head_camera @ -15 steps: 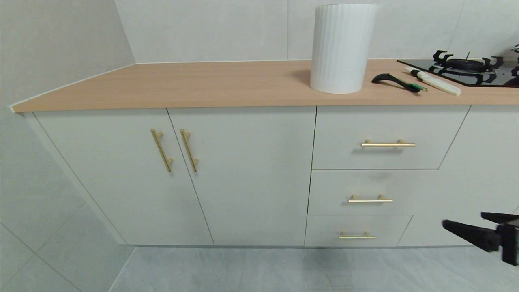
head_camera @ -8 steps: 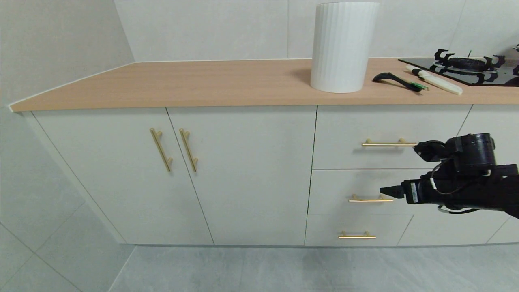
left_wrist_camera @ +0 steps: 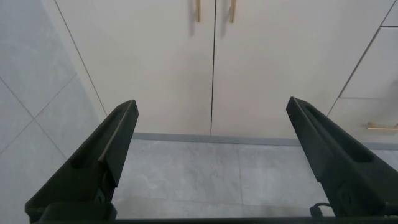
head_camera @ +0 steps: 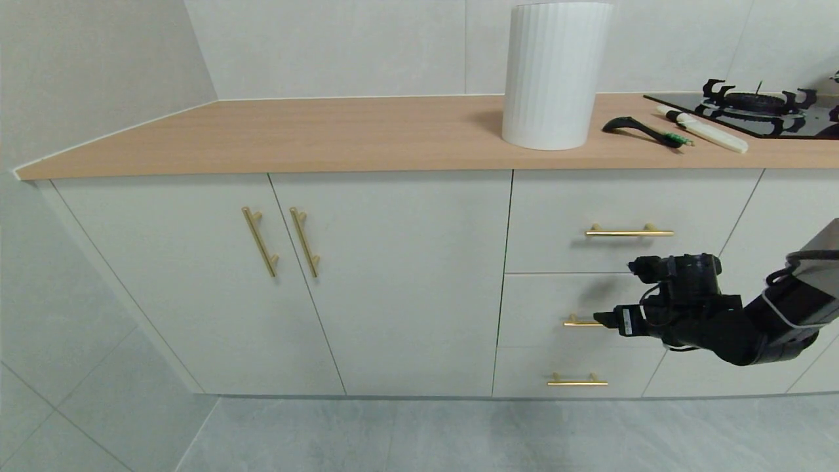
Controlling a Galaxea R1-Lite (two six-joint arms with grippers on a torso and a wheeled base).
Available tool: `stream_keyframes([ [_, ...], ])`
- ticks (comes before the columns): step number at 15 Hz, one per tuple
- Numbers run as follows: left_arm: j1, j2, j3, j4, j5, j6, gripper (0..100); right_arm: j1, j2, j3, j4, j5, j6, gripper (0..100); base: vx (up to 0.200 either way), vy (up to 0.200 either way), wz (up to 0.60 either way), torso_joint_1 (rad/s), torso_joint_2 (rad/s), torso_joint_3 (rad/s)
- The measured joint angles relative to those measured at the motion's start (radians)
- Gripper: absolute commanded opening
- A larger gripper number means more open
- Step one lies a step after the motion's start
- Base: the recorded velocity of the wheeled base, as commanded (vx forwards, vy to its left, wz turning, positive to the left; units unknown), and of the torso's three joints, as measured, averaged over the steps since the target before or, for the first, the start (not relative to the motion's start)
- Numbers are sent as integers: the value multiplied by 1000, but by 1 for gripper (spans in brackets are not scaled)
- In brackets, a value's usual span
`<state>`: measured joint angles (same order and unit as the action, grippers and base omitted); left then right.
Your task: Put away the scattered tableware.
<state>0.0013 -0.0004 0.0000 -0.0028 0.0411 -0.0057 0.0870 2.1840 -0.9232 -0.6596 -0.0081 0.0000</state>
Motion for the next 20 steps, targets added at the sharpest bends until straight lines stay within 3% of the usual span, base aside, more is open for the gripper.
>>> stream_keyframes([
  [4,0,0,0,0,0,0,100,0,102,-14,-180,-74,4,100,0,0,0,0,0,0],
  [20,0,0,0,0,0,0,100,0,247,-98,-224,-132,33,100,0,0,0,0,0,0],
])
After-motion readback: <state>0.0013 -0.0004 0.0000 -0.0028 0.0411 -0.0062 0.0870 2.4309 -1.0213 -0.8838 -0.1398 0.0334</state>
